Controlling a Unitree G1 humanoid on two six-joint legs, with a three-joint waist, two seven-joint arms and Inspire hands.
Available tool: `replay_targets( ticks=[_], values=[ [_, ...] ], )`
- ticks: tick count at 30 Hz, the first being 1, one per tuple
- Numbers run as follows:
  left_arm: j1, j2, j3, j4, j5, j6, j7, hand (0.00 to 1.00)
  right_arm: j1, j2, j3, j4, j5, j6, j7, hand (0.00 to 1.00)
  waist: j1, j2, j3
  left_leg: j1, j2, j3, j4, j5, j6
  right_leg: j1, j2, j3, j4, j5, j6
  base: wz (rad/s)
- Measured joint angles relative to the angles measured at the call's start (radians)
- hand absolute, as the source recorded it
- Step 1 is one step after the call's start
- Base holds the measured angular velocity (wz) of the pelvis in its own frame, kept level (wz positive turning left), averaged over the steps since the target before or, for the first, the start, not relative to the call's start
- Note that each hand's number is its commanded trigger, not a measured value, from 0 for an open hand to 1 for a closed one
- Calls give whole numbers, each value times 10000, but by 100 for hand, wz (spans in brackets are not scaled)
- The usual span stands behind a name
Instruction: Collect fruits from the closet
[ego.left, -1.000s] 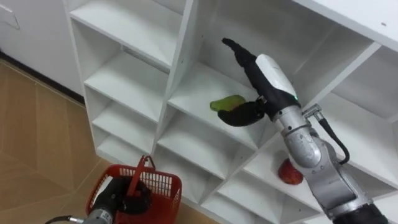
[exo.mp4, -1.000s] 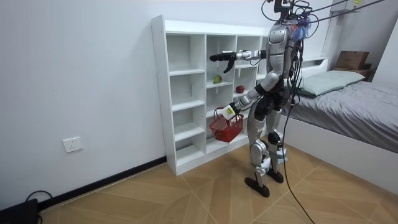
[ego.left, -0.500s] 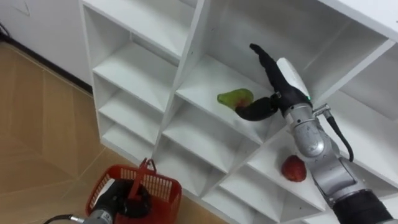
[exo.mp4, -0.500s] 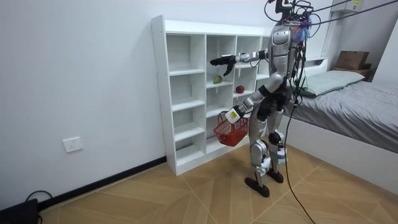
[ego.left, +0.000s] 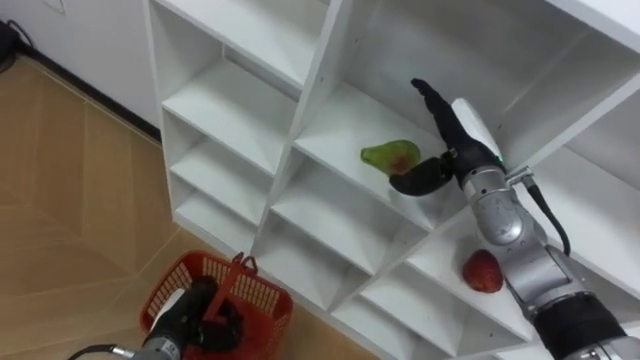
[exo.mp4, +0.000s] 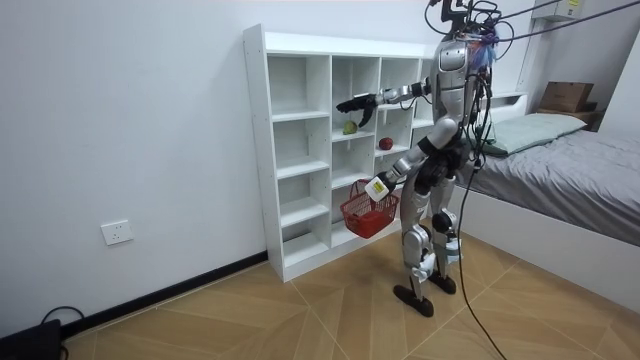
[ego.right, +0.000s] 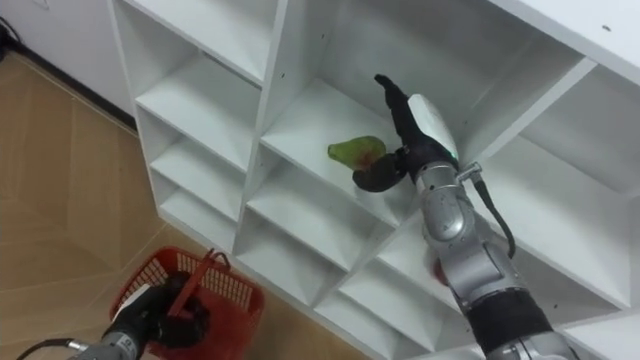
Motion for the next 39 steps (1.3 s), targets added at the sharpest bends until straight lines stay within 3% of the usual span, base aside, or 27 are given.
replay_targets(
  ticks=[11,17,28,39],
  values=[
    [-60,18,-167,-22,-19,21,-132,100,-158,-57,-1,590,6,40,75,0,122,103,15,-459,-77,-101,211,1,1,-374,-4,-14,44,0,0,3],
    [-113,16,-293,-21,-26,20,-139,100,-397,-68,8,933,-47,38,75,0,126,242,63,-595,-75,-91,231,1,1,-530,-11,-19,121,0,0,0],
    [-231,27,-609,-20,-28,22,-97,100,-904,-181,19,1344,-68,36,51,0,124,302,41,-866,-66,-135,339,9,0,-827,-8,8,271,6,-10,0],
    [-261,242,-1140,-15,-27,20,-55,100,-1312,-185,31,1975,-49,-14,-40,0,108,366,68,-1009,-75,-123,393,10,-2,-886,-5,3,285,11,-18,1]
  ],
)
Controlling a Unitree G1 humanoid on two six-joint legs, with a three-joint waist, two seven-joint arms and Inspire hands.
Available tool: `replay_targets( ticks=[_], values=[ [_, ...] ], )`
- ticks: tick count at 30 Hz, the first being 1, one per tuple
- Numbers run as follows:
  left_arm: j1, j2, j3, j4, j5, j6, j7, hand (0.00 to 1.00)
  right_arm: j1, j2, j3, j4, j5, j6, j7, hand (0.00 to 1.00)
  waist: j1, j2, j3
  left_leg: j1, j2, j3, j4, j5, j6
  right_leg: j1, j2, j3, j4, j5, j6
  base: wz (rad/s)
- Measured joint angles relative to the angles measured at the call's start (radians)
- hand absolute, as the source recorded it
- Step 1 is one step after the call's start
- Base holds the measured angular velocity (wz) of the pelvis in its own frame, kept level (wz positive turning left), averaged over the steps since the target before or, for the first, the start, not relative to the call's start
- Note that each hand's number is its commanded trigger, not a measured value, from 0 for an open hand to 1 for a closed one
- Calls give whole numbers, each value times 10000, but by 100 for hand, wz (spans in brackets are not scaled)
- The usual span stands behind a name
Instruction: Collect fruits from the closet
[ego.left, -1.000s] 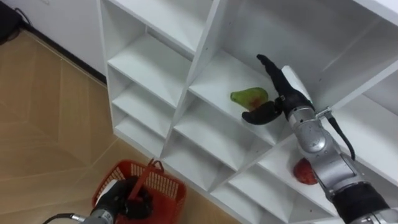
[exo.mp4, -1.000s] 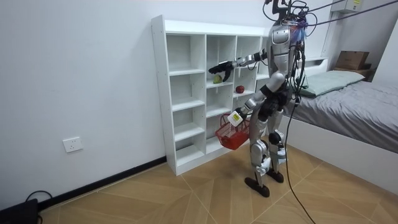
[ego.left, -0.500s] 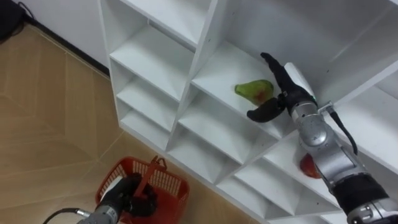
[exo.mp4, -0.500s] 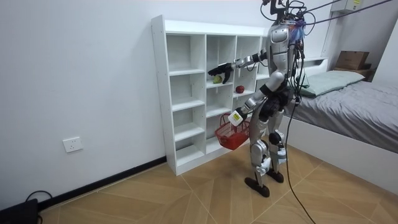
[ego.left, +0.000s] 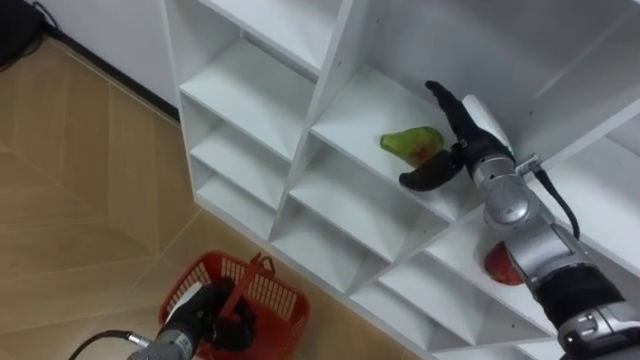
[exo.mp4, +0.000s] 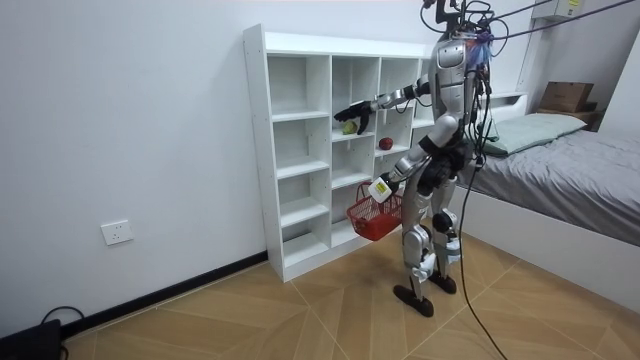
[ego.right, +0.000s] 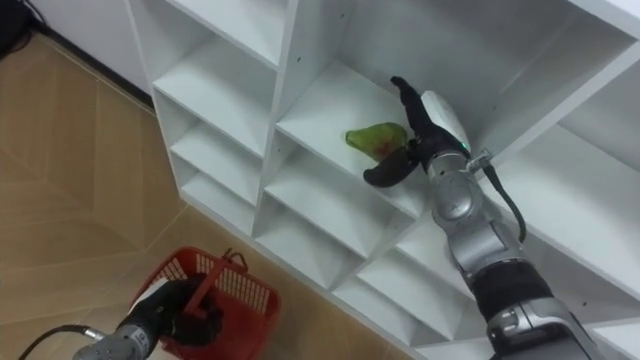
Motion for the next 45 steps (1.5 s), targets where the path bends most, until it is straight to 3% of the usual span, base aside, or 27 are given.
replay_targets(
  ticks=[17,41,43,45],
  values=[
    [-8,-25,-29,54,-2,-5,-53,100,-122,-146,192,12,2,-280,17,0,5,44,5,-134,13,46,-42,52,-16,-213,-4,14,16,17,-28,-1],
    [-319,14,-25,546,14,-6,-77,100,-410,-175,381,424,34,-187,801,0,8,-34,-38,7,20,54,-338,234,-81,-230,-17,23,16,56,-91,0],
    [-326,13,-18,544,22,-7,-117,100,-414,-175,375,425,10,-174,822,13,9,-40,-37,9,20,55,-353,245,-83,-234,-18,21,16,56,-91,0],
    [-325,13,-18,544,23,-7,-128,100,-414,-175,375,431,6,-169,874,47,8,-44,-36,10,21,54,-352,246,-86,-231,-16,20,16,57,-92,0]
  ],
)
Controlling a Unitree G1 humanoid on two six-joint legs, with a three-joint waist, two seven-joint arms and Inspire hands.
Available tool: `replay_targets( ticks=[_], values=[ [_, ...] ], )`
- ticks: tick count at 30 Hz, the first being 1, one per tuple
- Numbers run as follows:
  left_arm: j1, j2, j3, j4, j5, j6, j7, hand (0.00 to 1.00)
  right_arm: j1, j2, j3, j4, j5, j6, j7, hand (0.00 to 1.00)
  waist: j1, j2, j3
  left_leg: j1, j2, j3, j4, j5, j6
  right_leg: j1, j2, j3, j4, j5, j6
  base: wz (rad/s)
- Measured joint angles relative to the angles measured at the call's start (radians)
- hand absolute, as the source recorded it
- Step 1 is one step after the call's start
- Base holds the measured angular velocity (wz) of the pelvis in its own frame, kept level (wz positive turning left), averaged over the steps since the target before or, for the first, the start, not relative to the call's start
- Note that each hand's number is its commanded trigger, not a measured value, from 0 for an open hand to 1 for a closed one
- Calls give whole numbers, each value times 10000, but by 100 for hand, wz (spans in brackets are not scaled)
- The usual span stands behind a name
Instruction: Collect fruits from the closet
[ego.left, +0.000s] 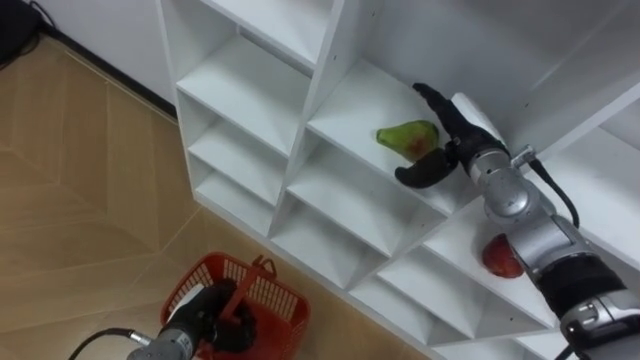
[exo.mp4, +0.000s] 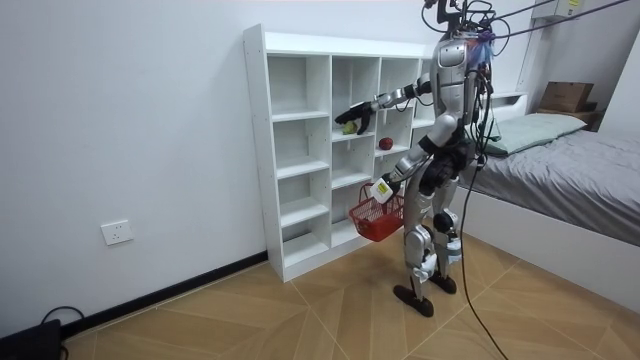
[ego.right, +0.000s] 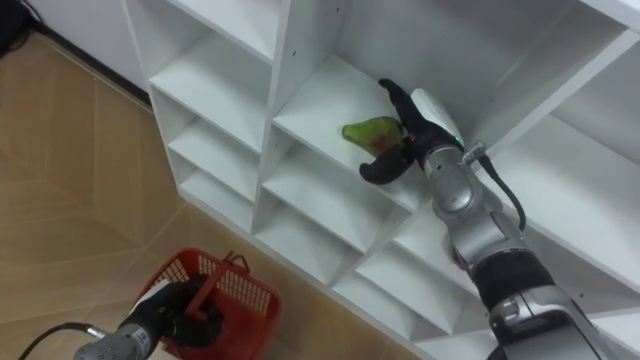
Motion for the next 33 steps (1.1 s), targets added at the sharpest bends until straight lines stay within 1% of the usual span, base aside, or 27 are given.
replay_targets(
  ticks=[1,2,3,6,9,11,15,24,30,33],
  values=[
    [0,0,-1,-1,-1,0,-1,100,0,0,1,2,1,9,9,61,-1,-5,2,1,0,0,0,1,-2,1,-1,0,0,0,0,0],
    [1,1,-4,-3,-4,0,-2,100,1,0,2,2,2,12,13,94,-1,-13,5,1,-1,0,-1,3,-2,1,-2,1,0,1,-1,0],
    [1,1,-4,-4,-5,0,-3,100,1,0,2,3,3,14,15,100,-1,-18,5,1,-1,0,-1,4,-2,1,-3,1,0,1,-1,0],
    [0,0,-20,-1,-14,0,-3,100,1,1,9,12,16,18,26,100,-5,-28,8,-1,-1,-1,-1,5,-1,3,-3,2,0,1,-2,0],
    [-1,17,-61,9,-18,0,1,100,15,-3,67,18,3,9,308,100,-18,-29,10,1,3,0,-1,5,-2,3,4,12,-3,3,-5,0],
    [-12,13,-189,11,-17,-1,2,100,13,-2,132,96,-61,87,65,100,-4,-10,24,-12,-3,-5,-3,9,-5,-2,0,21,-4,4,-7,0],
    [-12,5,-211,62,-22,-1,2,100,-24,-2,125,99,-77,179,-42,100,3,-13,23,-11,-3,-25,-47,9,-5,-11,3,27,-24,4,-6,0],
    [-127,9,-219,244,-41,-2,15,100,-76,0,210,97,-89,189,-73,100,-1,-2,31,-3,-2,-37,-69,9,-4,-30,-2,1,-46,3,-4,0],
    [-128,8,-219,253,-49,-2,41,100,-81,0,221,127,-87,196,11,100,-6,35,58,-8,-2,-37,-86,9,-4,-31,-3,-25,-47,2,-3,0],
    [-128,11,-305,253,-220,-2,37,100,-129,0,226,233,-83,195,14,100,2,59,72,-20,-4,-37,-102,9,-4,-29,-2,-33,-44,2,-4,0]
  ],
)
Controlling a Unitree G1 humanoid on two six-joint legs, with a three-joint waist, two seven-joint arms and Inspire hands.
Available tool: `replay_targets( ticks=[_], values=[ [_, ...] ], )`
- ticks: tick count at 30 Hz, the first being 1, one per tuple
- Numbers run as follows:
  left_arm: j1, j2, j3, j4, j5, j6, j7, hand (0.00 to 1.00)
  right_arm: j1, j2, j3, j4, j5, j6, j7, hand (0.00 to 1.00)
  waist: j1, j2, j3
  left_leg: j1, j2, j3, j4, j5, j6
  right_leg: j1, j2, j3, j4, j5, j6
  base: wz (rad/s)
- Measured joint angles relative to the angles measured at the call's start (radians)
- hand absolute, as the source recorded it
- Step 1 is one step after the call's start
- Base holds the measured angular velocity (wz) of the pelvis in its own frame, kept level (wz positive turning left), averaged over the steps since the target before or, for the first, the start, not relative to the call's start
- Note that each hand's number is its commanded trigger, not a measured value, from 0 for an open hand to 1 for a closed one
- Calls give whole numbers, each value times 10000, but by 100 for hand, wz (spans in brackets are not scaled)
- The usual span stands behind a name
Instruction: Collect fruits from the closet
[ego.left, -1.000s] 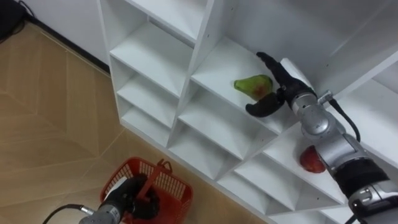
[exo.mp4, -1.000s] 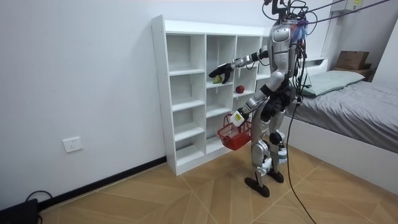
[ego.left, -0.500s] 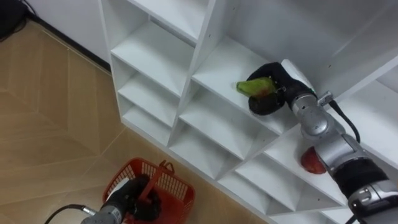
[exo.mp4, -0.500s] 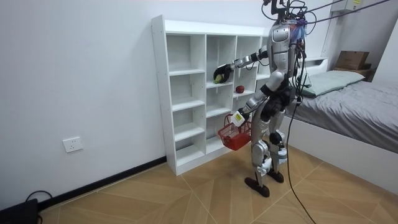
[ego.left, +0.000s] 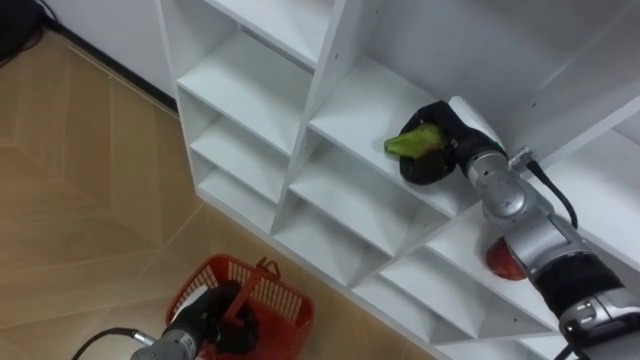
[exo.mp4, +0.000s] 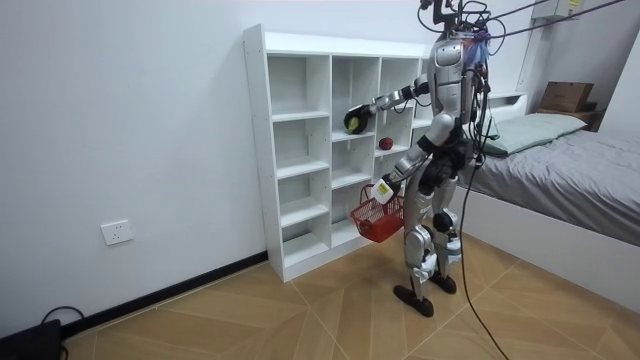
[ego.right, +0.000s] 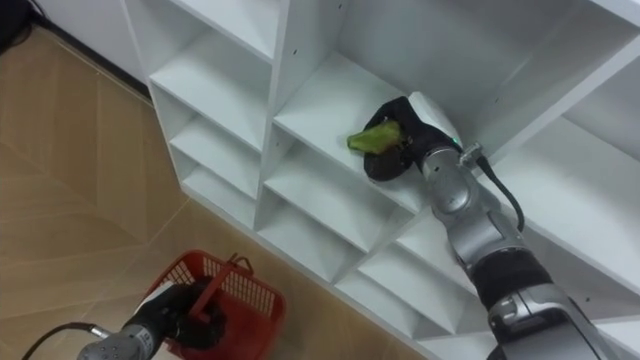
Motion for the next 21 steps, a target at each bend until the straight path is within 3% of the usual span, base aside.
replay_targets(
  ticks=[21],
  values=[
    [-72,-5,-89,-113,13,-6,13,100,-1,3,16,5,109,-202,-120,100,-33,73,-42,22,6,21,56,6,0,7,-2,15,4,0,0,0]
  ],
)
